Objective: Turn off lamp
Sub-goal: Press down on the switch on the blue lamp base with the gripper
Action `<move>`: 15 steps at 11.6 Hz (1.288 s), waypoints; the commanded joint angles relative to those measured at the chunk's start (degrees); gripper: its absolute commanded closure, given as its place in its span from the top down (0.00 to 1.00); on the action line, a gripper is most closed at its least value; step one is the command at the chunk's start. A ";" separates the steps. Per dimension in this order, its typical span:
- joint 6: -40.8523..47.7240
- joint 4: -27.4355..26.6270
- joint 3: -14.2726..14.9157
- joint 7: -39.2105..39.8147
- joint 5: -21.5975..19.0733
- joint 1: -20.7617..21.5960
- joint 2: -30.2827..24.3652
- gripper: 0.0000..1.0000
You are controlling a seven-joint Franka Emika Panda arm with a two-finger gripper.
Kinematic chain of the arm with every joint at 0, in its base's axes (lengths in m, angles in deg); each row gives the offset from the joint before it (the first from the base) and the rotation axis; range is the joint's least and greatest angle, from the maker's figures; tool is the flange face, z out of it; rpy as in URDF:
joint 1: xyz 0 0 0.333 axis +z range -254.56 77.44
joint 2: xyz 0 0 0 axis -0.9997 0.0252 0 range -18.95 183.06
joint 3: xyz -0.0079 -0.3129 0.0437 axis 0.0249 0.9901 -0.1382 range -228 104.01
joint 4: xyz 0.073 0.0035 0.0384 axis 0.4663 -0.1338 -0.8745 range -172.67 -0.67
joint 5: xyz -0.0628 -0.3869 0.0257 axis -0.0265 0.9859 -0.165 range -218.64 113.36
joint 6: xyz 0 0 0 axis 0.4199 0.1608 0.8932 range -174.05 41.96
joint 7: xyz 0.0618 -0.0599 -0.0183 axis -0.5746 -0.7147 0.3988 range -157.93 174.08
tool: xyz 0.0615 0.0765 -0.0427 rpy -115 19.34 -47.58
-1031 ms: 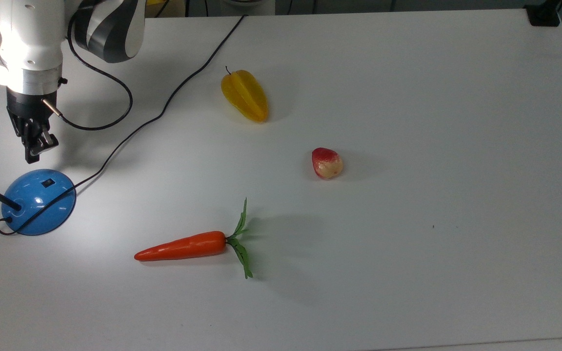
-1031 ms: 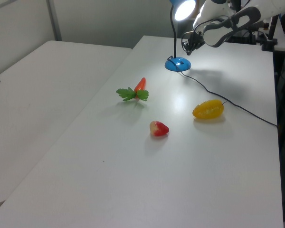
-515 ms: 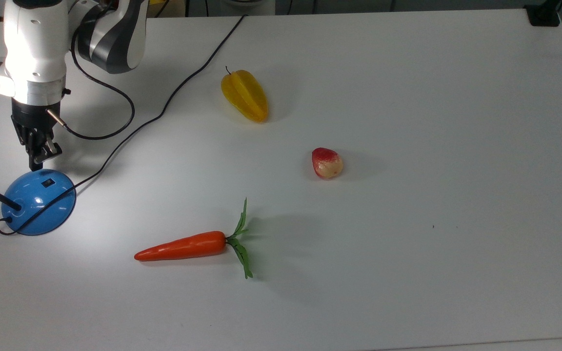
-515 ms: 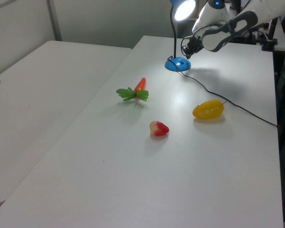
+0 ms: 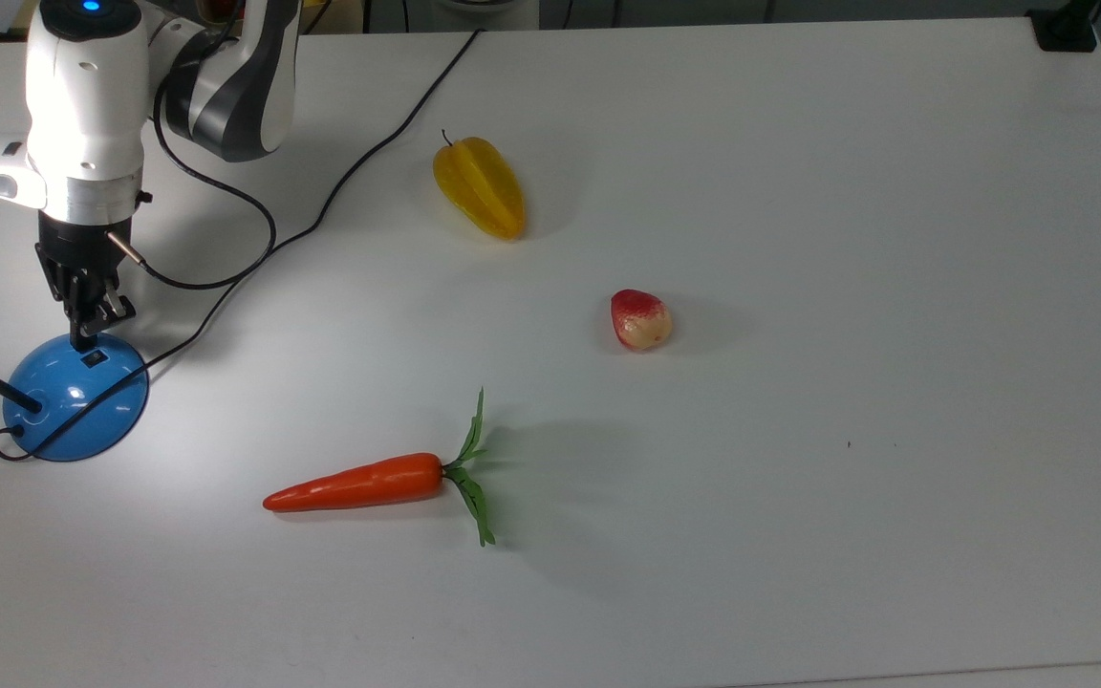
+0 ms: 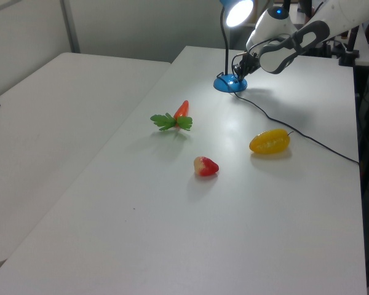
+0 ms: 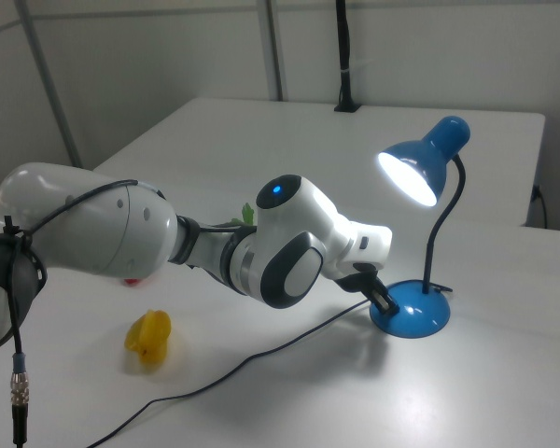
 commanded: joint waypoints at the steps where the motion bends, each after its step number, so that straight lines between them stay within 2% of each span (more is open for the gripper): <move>1: -1.51 0.40 0.23 -1.39 1.44 0.54 0.62 0.00; 15: -1.16 1.81 -0.56 -1.30 1.62 1.33 0.09 0.00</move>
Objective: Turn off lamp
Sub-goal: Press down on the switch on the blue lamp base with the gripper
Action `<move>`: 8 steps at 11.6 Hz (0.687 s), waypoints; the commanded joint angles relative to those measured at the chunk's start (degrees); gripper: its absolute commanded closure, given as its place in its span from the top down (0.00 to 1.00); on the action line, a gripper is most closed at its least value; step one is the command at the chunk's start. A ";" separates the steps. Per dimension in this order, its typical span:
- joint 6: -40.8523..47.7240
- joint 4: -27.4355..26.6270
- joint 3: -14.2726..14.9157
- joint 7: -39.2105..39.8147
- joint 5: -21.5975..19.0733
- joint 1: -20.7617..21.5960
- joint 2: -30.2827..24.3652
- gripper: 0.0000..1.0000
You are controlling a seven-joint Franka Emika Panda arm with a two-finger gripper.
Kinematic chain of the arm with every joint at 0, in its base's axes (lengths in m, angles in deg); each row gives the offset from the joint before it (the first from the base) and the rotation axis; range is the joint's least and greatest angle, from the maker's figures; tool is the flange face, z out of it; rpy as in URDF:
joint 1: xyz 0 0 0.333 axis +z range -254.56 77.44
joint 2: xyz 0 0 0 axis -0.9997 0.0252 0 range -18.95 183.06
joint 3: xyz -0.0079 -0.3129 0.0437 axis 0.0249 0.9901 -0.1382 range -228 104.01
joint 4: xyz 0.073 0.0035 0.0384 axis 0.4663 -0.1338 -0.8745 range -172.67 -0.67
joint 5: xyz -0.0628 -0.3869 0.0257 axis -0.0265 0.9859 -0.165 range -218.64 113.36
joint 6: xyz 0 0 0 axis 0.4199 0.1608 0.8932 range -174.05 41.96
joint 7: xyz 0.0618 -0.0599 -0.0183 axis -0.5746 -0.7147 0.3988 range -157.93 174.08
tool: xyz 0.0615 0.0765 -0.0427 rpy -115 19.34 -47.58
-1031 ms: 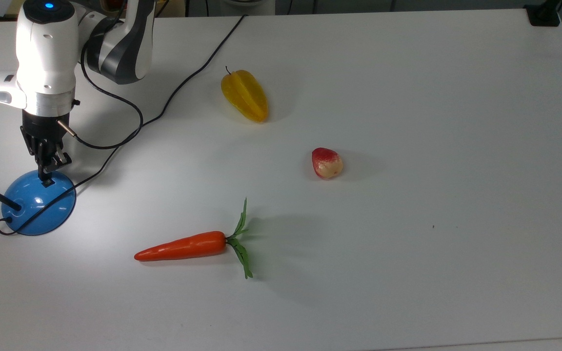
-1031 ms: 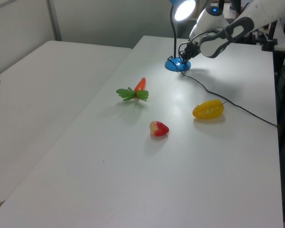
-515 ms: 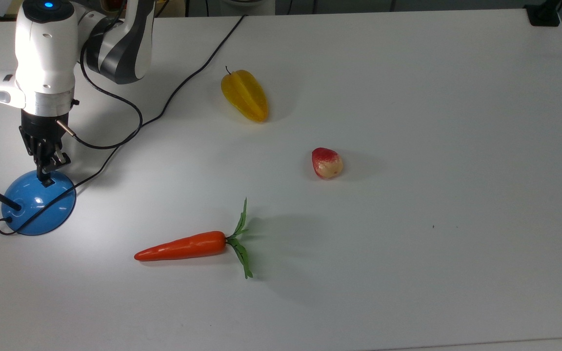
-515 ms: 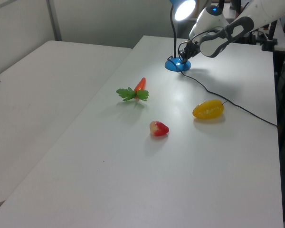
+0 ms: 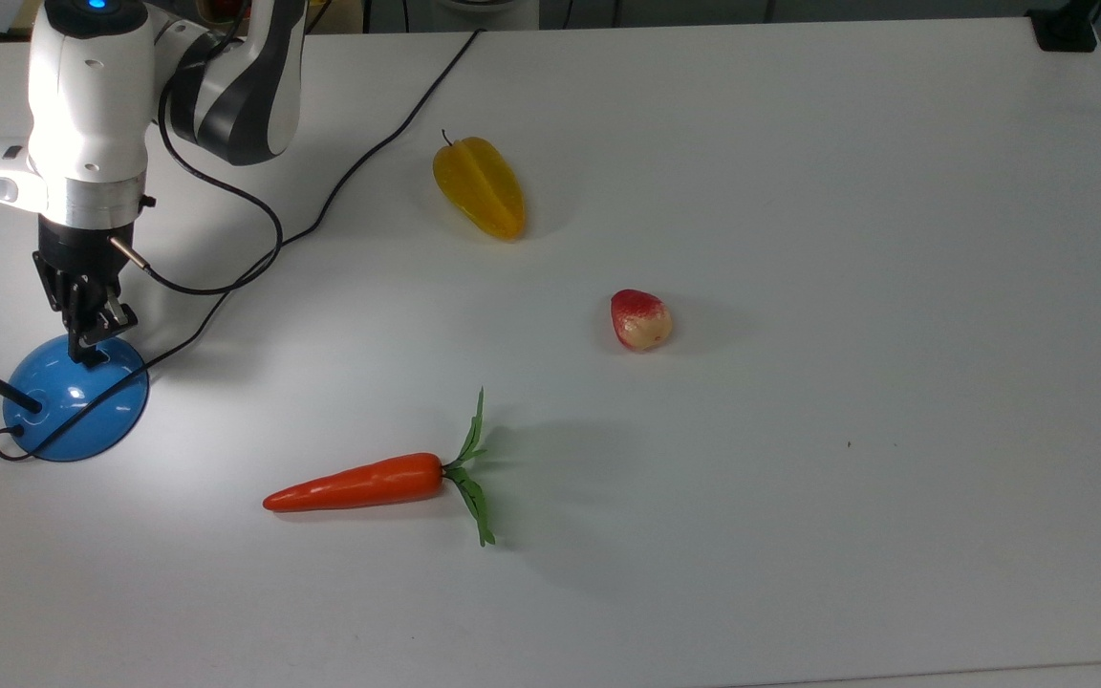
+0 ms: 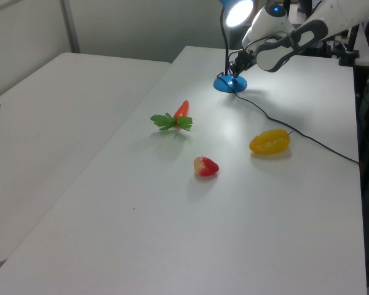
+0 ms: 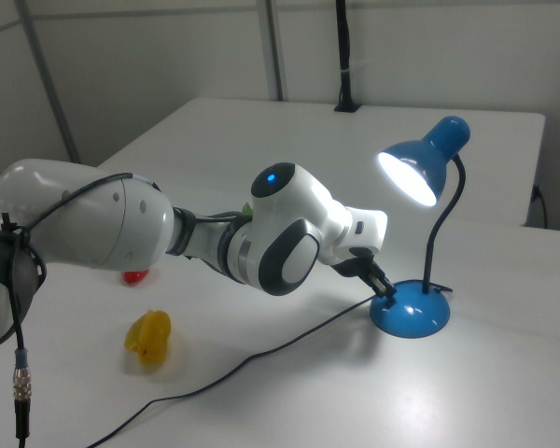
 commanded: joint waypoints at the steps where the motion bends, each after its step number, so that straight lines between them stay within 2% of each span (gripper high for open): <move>1: -1.01 -0.27 -0.11 -1.30 1.54 0.58 0.00 0.00; 8: -1.01 -0.97 -0.11 -0.60 1.46 0.23 0.18 0.00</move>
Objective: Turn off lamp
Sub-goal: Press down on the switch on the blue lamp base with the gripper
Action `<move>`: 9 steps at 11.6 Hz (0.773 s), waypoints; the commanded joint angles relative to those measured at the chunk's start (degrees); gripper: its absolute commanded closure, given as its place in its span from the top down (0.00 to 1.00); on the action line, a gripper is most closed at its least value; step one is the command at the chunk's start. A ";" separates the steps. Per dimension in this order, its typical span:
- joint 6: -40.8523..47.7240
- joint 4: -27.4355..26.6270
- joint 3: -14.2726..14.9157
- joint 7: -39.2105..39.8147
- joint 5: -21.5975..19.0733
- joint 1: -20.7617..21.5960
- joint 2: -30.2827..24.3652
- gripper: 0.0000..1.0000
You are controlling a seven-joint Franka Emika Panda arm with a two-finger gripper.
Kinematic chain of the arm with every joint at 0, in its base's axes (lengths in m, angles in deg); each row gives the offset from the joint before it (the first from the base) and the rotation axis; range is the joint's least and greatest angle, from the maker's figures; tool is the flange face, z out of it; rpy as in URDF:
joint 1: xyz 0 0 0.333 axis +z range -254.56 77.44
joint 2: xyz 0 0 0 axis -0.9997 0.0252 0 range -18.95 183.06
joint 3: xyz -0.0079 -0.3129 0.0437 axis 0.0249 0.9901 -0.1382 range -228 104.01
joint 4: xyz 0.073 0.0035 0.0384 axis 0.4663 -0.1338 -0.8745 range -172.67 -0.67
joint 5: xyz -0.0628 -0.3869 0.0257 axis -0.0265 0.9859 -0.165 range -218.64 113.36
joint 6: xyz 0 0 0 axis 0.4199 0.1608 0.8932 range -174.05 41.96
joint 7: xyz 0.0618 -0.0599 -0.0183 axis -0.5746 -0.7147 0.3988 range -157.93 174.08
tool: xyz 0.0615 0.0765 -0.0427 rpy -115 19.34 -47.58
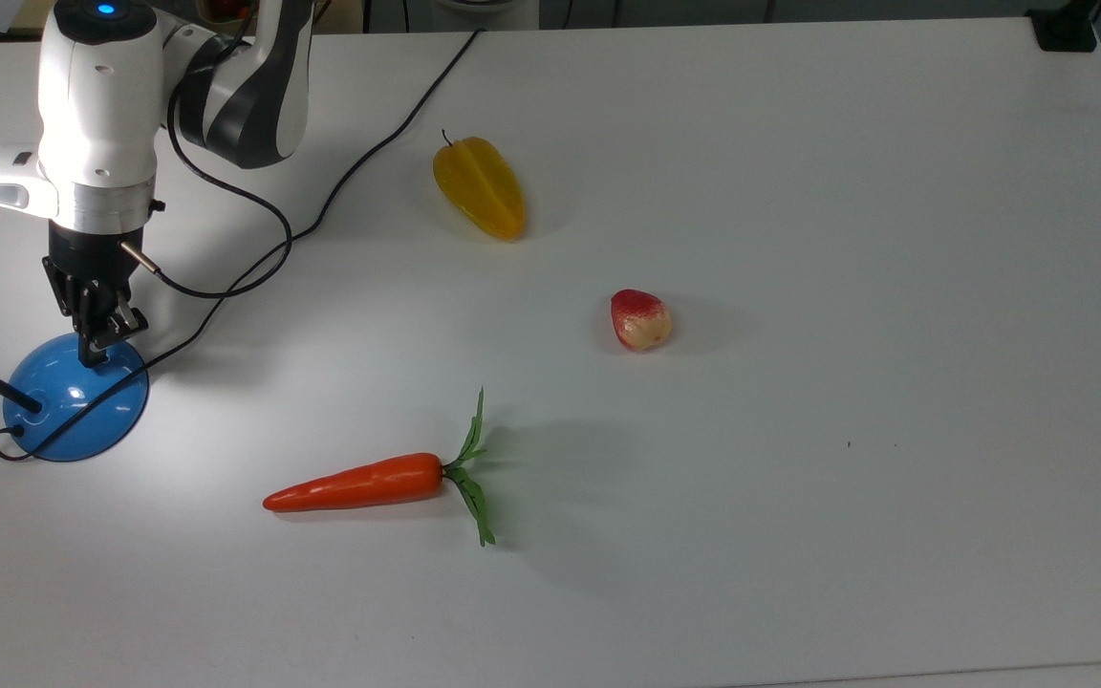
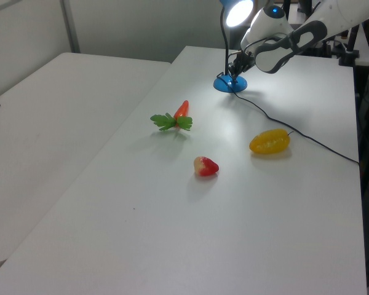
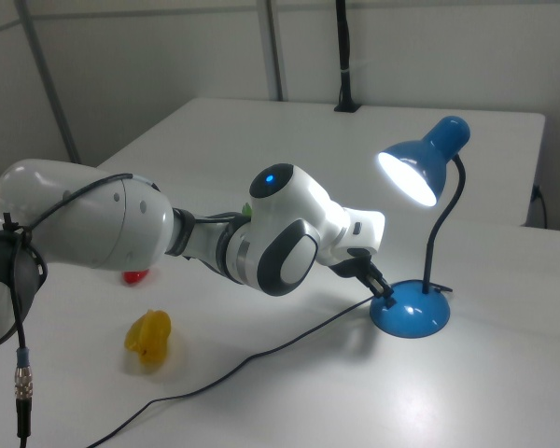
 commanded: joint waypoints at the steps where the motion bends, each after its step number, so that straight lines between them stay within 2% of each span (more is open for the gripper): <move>1: -1.01 -1.03 0.22 -0.61 1.45 0.00 0.00 0.00; 9: -1.19 -3.40 0.22 0.80 1.45 -0.09 0.09 0.00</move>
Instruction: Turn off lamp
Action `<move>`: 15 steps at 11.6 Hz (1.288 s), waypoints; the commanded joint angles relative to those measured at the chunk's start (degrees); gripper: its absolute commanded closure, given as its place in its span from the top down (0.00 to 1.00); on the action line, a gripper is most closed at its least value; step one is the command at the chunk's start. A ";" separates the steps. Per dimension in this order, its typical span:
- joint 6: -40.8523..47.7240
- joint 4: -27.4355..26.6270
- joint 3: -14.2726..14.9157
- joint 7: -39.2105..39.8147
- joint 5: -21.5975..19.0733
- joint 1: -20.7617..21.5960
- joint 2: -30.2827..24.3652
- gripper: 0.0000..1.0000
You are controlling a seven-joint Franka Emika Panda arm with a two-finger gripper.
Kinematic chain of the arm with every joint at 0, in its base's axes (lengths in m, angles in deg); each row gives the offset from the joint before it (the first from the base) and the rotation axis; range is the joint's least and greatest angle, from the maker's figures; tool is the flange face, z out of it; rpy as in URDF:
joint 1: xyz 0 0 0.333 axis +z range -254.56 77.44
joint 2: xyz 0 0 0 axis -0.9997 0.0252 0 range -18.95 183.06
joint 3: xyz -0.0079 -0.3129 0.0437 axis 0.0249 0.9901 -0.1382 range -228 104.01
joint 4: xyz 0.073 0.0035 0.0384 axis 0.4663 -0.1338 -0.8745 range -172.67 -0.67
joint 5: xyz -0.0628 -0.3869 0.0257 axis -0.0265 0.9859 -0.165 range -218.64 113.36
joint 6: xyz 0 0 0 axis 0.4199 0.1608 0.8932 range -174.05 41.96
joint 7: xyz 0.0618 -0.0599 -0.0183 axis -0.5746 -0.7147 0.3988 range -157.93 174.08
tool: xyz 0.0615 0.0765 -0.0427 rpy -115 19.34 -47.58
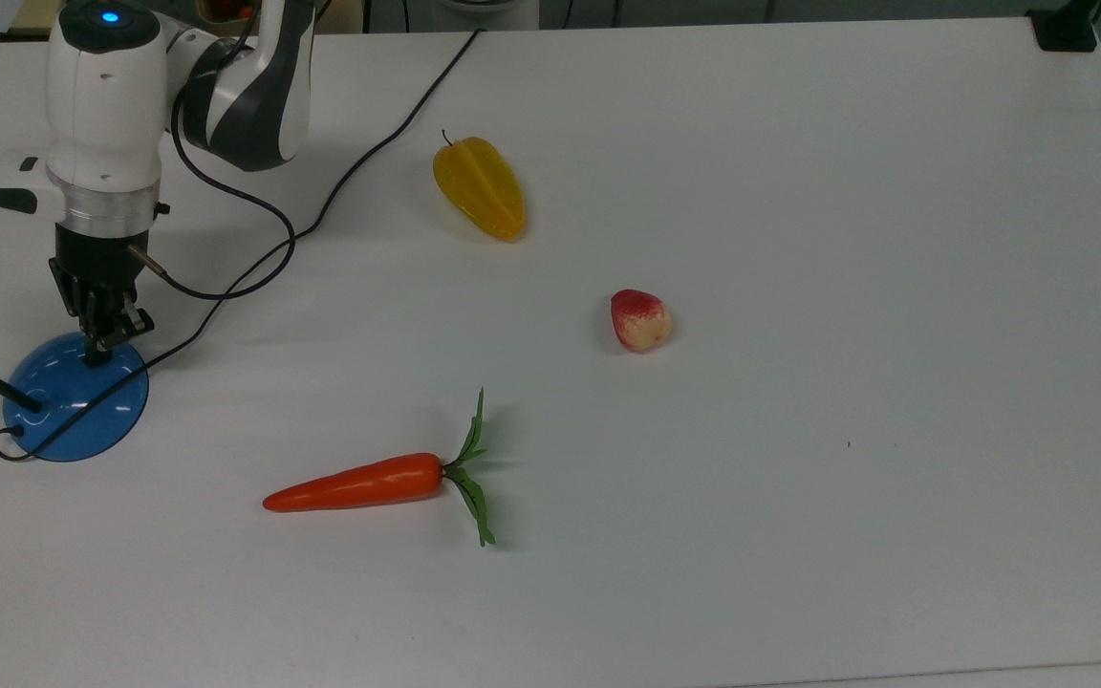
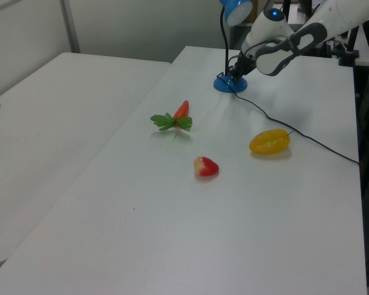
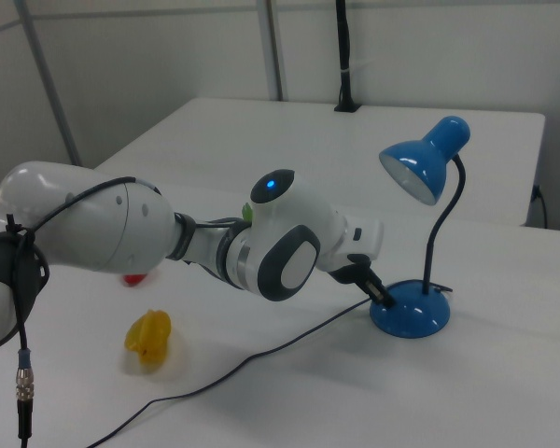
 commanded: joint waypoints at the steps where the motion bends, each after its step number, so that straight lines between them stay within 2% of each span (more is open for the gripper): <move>1: -1.18 -2.66 0.22 0.49 1.09 0.03 -0.33 0.00; 3: -0.92 -3.27 0.22 0.49 1.09 -0.06 -1.98 0.00; 6: 0.05 -7.04 0.05 3.29 1.09 0.37 -6.55 0.00; 8: 4.59 -8.28 -1.52 4.01 1.09 0.47 -10.06 0.00; 10: 14.41 -8.29 -3.37 5.84 1.09 0.64 -15.24 0.00; 12: 27.84 -8.28 -5.92 9.96 0.39 1.43 -22.18 0.00; 15: 46.06 -8.11 -6.02 16.82 -2.68 6.69 -29.40 0.02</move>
